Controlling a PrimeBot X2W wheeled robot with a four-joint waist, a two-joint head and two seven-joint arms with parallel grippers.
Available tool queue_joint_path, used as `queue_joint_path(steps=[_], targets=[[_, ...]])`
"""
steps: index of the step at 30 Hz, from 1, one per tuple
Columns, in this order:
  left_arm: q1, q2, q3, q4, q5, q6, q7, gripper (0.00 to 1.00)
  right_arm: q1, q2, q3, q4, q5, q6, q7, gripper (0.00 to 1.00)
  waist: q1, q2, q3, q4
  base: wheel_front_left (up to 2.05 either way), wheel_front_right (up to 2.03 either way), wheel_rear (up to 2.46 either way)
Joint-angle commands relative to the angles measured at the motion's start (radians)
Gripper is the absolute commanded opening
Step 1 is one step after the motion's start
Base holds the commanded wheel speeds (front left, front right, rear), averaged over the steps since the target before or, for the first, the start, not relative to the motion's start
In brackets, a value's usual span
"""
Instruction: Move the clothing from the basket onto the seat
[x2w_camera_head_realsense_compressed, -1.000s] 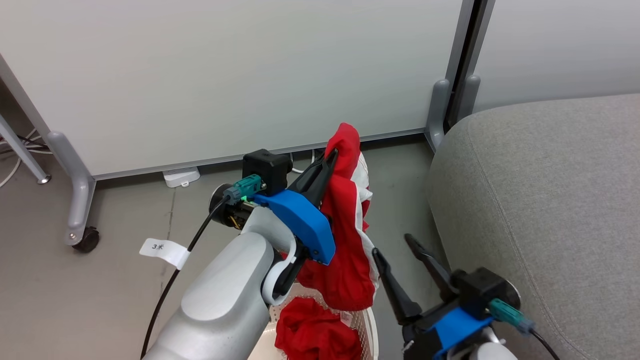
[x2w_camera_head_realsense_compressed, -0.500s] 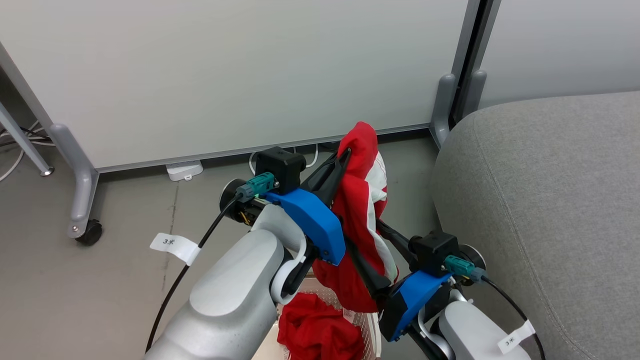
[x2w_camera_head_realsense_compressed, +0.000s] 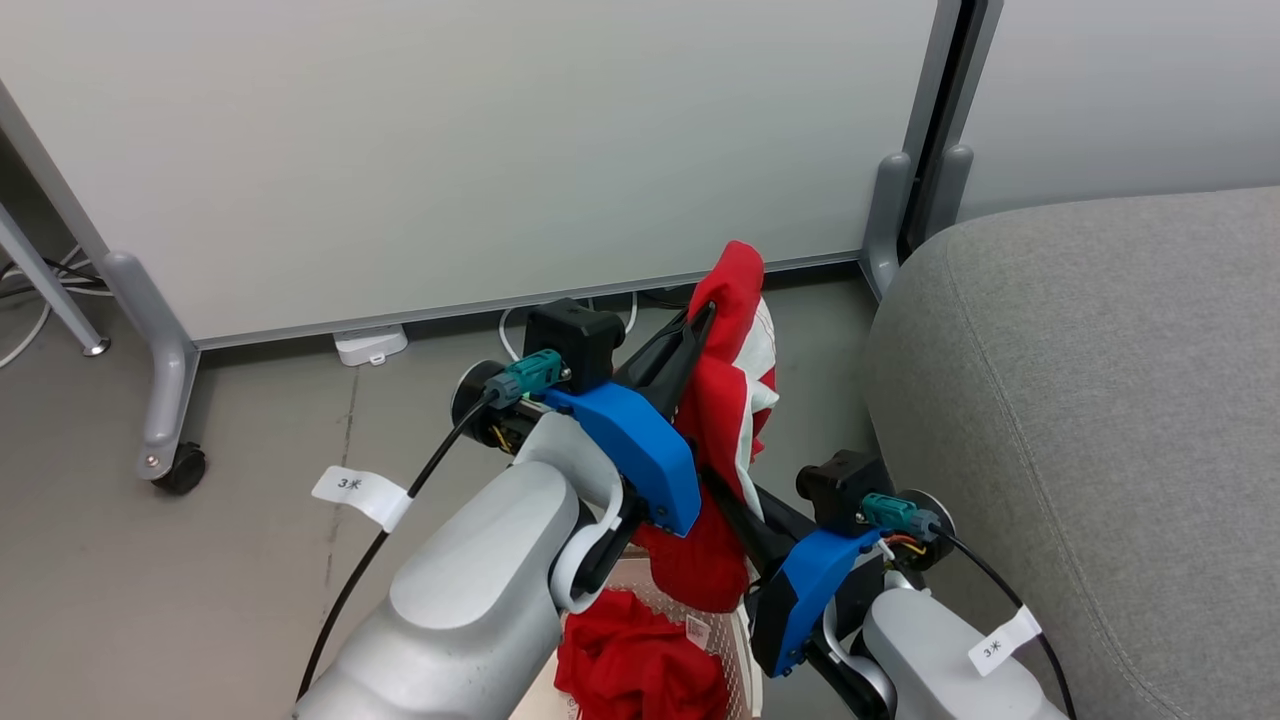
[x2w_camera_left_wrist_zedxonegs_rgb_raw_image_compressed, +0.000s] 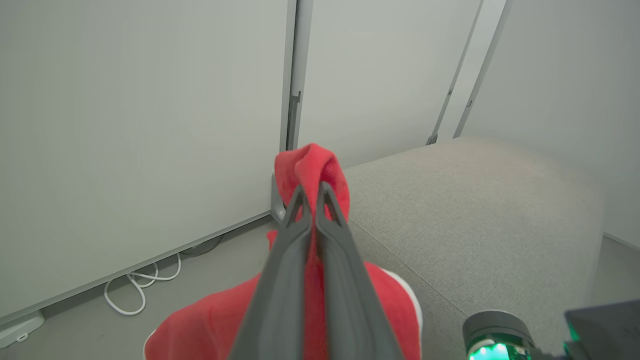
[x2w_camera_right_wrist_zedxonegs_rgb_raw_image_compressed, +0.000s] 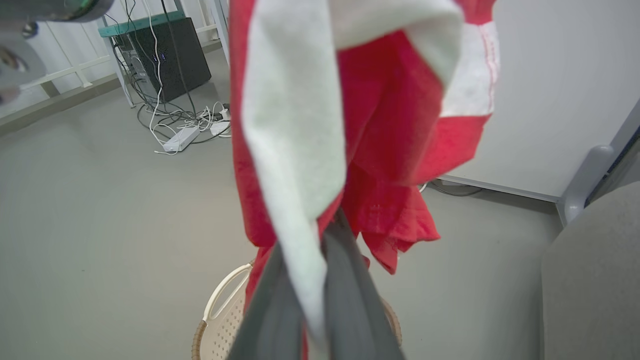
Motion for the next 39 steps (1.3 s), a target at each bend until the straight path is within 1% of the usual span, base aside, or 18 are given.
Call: queue_joint_path(steps=[1, 6, 19, 20, 22, 23, 24, 25, 26, 39], targets=[[-0.018, 0.001, -0.001, 0.003, -0.001, 0.004, -0.006, 0.0, -0.018, -0.003, 0.003, 0.007, 0.01, 0.0, -0.009, 0.0, -0.0001, 0.0, 0.0, -0.002, 0.0, 0.0, 0.0], [-0.021, 0.001, -0.007, 0.017, -0.006, 0.002, -0.014, 0.0, -0.026, -0.003, 0.01, 0.031, 0.019, 0.0, -0.027, 0.0, -0.0001, 0.0, -0.005, -0.005, 0.0, 0.0, 0.0], [-0.028, 0.001, -0.024, 0.038, -0.017, 0.007, -0.024, 0.0, -0.026, -0.003, 0.012, 0.043, 0.034, 0.0, -0.046, 0.0, -0.0001, 0.0, -0.009, -0.014, 0.0, 0.0, 0.0], [-0.03, 0.001, -0.024, 0.039, -0.014, 0.008, -0.03, 0.15, -0.028, -0.003, 0.012, 0.044, 0.034, 0.0, -0.046, 0.0, -0.0001, 0.0, -0.009, -0.014, 0.0, 0.0, 0.0], [-0.03, 0.001, -0.026, 0.043, -0.01, 0.011, -0.033, 0.31, -0.028, -0.003, 0.012, 0.047, 0.034, 0.0, -0.047, 0.0, -0.0001, 0.0, -0.009, -0.016, 0.0, 0.0, 0.0], [-0.031, 0.001, -0.027, 0.045, -0.01, 0.011, -0.034, 0.47, -0.029, -0.003, 0.011, 0.048, 0.035, 0.0, -0.047, 0.0, -0.0001, 0.0, -0.009, -0.016, 0.0, 0.0, 0.0], [-0.032, 0.001, -0.027, 0.047, -0.009, 0.013, -0.035, 0.69, -0.029, -0.003, 0.01, 0.049, 0.036, 0.0, -0.047, 0.0, -0.0001, 0.0, -0.008, -0.017, 0.0, 0.0, 0.0], [-0.035, 0.003, -0.029, 0.048, -0.002, 0.017, -0.041, 0.95, -0.029, -0.003, 0.011, 0.049, 0.038, 0.0, -0.047, 0.0, -0.0001, 0.0, -0.008, -0.017, 0.0, 0.0, 0.0], [-0.036, 0.003, -0.029, 0.049, 0.001, 0.021, -0.047, 1.0, -0.029, -0.003, 0.012, 0.049, 0.039, 0.0, -0.047, 0.0, -0.0001, 0.0, -0.008, -0.018, 0.0, 0.0, 0.0], [-0.032, 0.009, -0.029, 0.068, 0.007, 0.038, -0.088, 1.0, -0.035, -0.003, 0.0, 0.04, 0.023, 0.0, -0.048, 0.0, -0.0001, 0.0, -0.001, -0.021, 0.0, 0.0, 0.0]])
